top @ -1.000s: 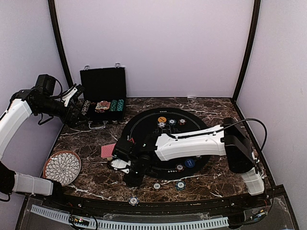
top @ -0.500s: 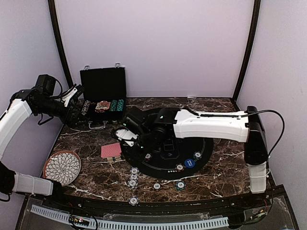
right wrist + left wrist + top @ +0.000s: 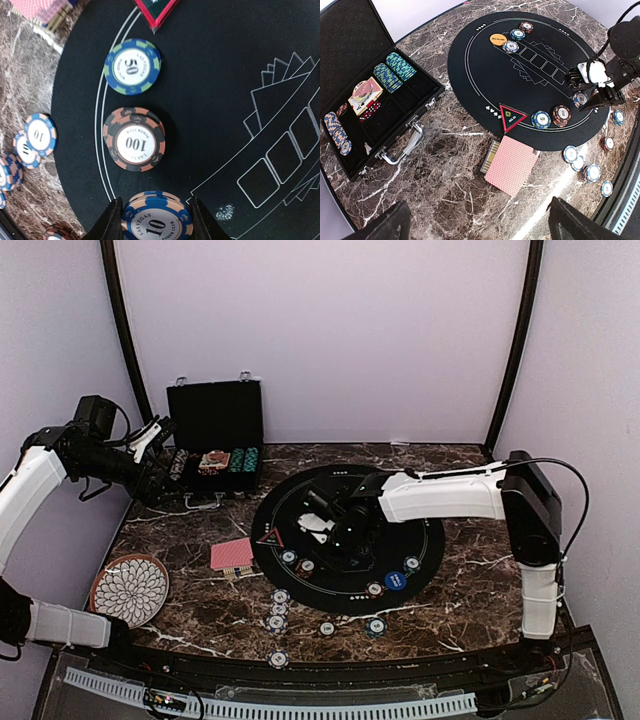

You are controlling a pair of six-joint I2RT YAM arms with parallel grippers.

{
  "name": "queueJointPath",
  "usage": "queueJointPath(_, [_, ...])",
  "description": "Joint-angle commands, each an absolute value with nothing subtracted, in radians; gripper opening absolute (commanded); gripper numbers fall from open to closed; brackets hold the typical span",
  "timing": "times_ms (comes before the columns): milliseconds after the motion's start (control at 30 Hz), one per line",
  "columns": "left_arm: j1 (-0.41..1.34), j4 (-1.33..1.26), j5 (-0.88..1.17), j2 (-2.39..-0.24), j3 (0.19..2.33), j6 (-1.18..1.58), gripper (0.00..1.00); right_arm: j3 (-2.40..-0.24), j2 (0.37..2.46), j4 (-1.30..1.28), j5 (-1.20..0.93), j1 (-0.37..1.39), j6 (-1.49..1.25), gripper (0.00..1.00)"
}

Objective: Distribute texas hold em gaming equipment

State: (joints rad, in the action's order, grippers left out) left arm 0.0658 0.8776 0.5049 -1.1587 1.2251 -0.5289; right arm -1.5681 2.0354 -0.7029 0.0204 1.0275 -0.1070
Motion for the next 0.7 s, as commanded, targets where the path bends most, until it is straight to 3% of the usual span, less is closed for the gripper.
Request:
queueJointPath(0, [0.069, 0.898, 0.527, -1.148, 1.244, -0.538, 0.99, -1.522, 2.004, -0.624, -0.015, 1.023, -0.12, 0.0])
queueJointPath(600, [0.069, 0.897, 0.524, -1.148, 1.236, -0.543, 0.99, -1.504, 2.078, -0.584, -0.041, 1.023, -0.114, 0.0])
queueJointPath(667, [0.069, 0.897, 0.522, -1.147, 1.235, -0.542, 0.99, -1.505, 2.085, -0.589, -0.036, 1.022, -0.11, 0.05])
